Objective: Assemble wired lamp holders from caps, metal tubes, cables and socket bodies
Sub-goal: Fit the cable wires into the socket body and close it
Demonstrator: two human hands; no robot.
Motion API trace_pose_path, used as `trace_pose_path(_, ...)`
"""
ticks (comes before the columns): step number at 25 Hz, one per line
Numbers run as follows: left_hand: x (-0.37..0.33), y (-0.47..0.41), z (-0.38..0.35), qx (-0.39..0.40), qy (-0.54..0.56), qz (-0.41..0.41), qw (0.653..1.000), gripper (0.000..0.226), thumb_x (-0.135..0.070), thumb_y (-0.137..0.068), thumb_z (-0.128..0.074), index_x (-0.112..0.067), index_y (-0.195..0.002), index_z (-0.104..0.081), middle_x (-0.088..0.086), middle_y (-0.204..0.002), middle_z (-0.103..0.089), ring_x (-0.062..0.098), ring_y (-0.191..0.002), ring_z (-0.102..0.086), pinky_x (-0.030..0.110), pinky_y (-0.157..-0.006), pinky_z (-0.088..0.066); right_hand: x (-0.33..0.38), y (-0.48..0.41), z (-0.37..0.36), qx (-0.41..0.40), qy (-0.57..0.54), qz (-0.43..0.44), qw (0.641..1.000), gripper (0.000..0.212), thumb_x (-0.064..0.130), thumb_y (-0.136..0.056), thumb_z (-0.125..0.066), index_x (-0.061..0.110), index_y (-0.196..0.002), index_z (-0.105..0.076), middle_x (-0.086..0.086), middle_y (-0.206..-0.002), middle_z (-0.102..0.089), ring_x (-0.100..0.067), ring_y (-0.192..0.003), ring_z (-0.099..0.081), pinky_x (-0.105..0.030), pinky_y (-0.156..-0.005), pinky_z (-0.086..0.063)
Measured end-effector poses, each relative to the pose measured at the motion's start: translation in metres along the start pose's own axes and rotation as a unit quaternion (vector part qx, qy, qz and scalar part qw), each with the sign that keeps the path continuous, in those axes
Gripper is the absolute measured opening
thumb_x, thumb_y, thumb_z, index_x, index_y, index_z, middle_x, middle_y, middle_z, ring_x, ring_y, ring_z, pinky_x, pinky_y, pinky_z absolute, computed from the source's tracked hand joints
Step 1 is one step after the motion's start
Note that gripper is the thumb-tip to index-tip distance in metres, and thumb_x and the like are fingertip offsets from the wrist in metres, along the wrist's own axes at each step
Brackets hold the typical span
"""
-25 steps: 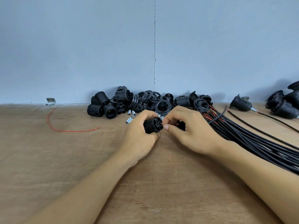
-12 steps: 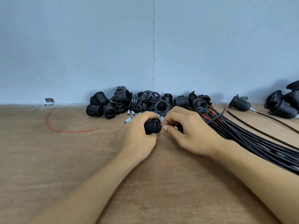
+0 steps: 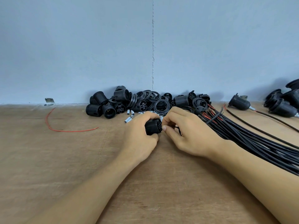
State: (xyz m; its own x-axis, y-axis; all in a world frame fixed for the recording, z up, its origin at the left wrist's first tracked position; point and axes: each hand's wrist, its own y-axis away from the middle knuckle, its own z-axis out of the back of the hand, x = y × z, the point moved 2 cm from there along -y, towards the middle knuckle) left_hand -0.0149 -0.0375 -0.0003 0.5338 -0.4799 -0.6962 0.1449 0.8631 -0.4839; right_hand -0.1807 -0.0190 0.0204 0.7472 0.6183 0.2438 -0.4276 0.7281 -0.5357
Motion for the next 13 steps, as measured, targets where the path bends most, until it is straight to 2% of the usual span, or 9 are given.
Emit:
trace_pose_path(6, 0.0008, 0.0009, -0.001, -0.016, -0.002, 0.012, 1.0, 0.042, -0.001, -0.071, -0.079, -0.025, -0.105, -0.075, -0.014, -0.092, -0.07, 0.002, -0.087, -0.06, 0.005, -0.072, -0.039, -0.0021, 0.0005, 0.0001, -0.002, -0.008, 0.002, 1.0, 0.004, 0.023, -0.096, -0.06, 0.021, -0.093, -0.059, 0.01, -0.094, -0.053, -0.014, -0.083, -0.054, -0.042, -0.075, -0.049)
trace_pose_path(10, -0.0001, 0.0019, -0.0008, -0.021, -0.003, 0.015, 1.0, 0.044, -0.002, -0.07, -0.079, -0.026, -0.106, -0.076, -0.013, -0.09, -0.071, 0.002, -0.088, -0.061, 0.005, -0.071, -0.04, -0.0014, -0.0007, -0.0016, -0.019, -0.035, -0.015, 0.999, 0.009, 0.018, -0.094, -0.064, 0.023, -0.088, -0.059, 0.01, -0.09, -0.054, -0.01, -0.081, -0.052, -0.031, -0.073, -0.044)
trace_pose_path(13, -0.0025, 0.0035, 0.0008, -0.024, 0.011, 0.013, 1.0, 0.044, 0.0, -0.069, -0.078, -0.026, -0.104, -0.076, -0.017, -0.086, -0.07, -0.007, -0.09, -0.059, 0.003, -0.071, -0.039, -0.001, -0.0014, -0.0014, -0.025, -0.056, -0.032, 0.998, 0.009, 0.014, -0.092, -0.067, 0.02, -0.087, -0.062, 0.011, -0.089, -0.057, -0.007, -0.081, -0.054, -0.024, -0.074, -0.043)
